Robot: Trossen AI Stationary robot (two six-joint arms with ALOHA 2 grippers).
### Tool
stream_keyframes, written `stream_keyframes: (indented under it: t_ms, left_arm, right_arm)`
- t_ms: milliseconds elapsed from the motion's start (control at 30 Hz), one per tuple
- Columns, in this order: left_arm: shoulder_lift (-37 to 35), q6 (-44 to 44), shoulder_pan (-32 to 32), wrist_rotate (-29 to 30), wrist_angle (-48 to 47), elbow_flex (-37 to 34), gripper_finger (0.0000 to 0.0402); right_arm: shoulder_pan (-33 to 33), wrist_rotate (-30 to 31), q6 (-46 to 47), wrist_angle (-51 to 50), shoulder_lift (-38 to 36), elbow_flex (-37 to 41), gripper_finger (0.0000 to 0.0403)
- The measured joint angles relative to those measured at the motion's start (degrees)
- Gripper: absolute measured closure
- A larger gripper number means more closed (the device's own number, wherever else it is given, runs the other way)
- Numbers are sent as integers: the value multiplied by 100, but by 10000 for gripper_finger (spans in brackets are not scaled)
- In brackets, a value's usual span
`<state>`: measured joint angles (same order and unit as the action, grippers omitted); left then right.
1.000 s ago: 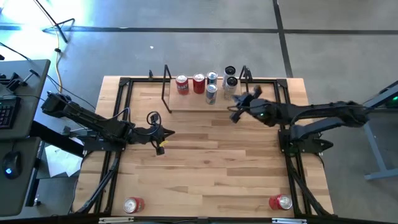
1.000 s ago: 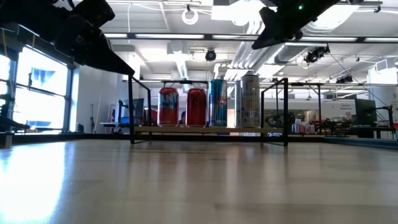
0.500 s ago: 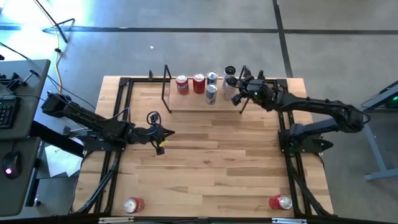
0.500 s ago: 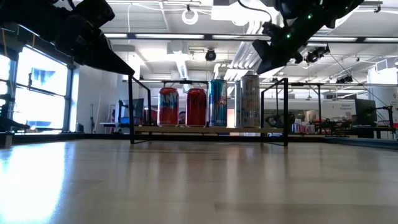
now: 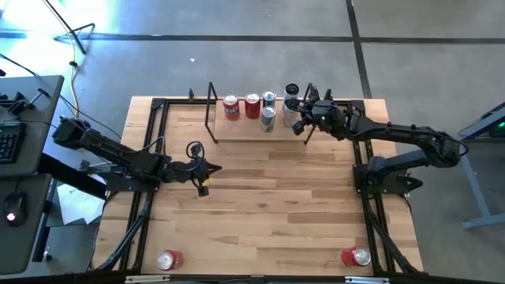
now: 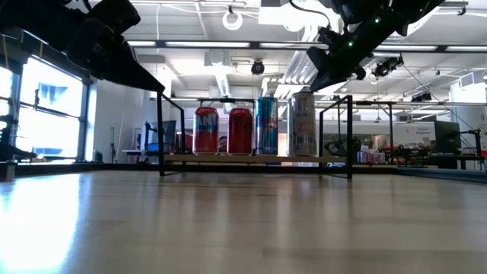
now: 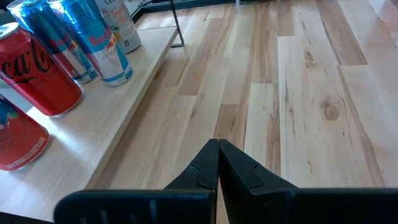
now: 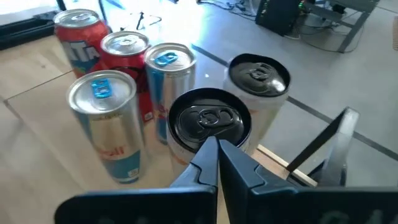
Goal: Place canned beverage on shelf
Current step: Adjust the white yellow soda can on the shelf, then adjust the blue soda can on the shelf
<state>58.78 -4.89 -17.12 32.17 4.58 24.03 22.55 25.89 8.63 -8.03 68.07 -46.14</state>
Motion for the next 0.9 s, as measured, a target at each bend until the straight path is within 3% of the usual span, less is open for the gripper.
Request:
stream_keyframes:
  t_ms: [433, 633, 900]
  left_arm:
    - [0, 5, 0, -2, 0, 0, 401]
    - [0, -61, 0, -26, 4, 0, 401]
    - [0, -87, 0, -293, -2, 0, 401]
  right_arm:
    - [-1217, -494, -883, 587, 172, -277, 403]
    - [-1255, -673, -1253, 1296, 965, -272, 403]
    - [-1121, -586, -1361, 1532, 2024, -466, 403]
